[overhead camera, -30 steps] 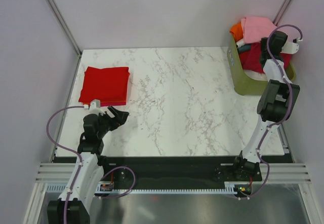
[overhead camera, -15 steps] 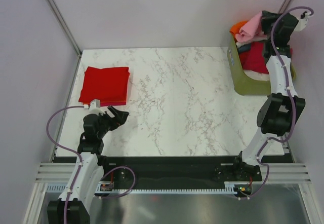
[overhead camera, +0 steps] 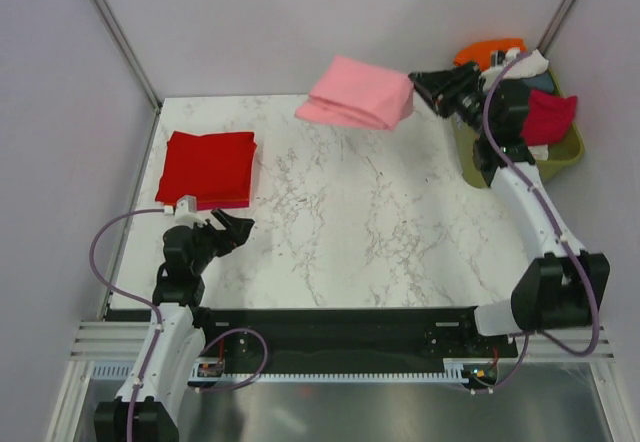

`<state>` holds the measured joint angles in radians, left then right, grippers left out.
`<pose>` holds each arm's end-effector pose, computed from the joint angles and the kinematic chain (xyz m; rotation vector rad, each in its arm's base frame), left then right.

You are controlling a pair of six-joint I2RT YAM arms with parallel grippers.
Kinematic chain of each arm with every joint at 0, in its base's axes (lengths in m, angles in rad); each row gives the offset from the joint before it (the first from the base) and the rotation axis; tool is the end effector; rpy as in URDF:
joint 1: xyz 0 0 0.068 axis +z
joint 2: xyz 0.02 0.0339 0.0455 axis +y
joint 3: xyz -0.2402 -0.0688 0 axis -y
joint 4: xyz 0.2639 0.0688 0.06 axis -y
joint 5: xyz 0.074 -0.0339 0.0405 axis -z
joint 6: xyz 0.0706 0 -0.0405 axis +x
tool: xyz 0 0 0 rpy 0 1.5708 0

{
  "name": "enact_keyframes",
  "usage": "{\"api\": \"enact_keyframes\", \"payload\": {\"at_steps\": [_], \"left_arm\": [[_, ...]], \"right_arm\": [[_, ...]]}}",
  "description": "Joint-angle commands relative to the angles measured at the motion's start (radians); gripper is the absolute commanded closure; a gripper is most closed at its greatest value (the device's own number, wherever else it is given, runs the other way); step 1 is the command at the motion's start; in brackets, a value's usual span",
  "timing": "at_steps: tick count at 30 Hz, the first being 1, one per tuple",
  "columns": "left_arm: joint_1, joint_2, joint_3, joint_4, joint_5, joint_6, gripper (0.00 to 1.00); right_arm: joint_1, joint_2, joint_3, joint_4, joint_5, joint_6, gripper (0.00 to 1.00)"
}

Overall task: Fold and stack the t-shirts
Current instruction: Move the tshirt to the center of the board, then flatten the tshirt out

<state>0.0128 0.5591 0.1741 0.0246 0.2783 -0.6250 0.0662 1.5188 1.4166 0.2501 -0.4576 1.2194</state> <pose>0.2165 -0.0166 0.1474 -0.4358 1.9278 -0.6728 0.4090 0.0584 0.4064 0.4898 1.5146 1.3551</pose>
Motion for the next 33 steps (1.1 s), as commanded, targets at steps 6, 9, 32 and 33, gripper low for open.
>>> {"api": "enact_keyframes", "payload": {"at_steps": [6, 9, 32, 33], "left_arm": [[-0.001, -0.022, 0.01, 0.02, 0.051, 0.013, 0.09], [-0.001, -0.015, 0.018, 0.023, 0.081, 0.021, 0.05], [-0.361, 0.557, 0.295, 0.136, -0.024, -0.064, 0.16], [-0.375, 0.588, 0.326, 0.143, -0.025, -0.064, 0.16]], "right_arm": [[-0.022, -0.503, -0.718, -0.228, 0.126, -0.38, 0.11], [-0.01, -0.585, -0.772, -0.316, 0.135, -0.509, 0.14], [0.595, 0.039, -0.349, -0.402, 0.425, -0.762, 0.41], [0.601, 0.081, -0.337, -0.403, 0.428, -0.765, 0.4]]}}
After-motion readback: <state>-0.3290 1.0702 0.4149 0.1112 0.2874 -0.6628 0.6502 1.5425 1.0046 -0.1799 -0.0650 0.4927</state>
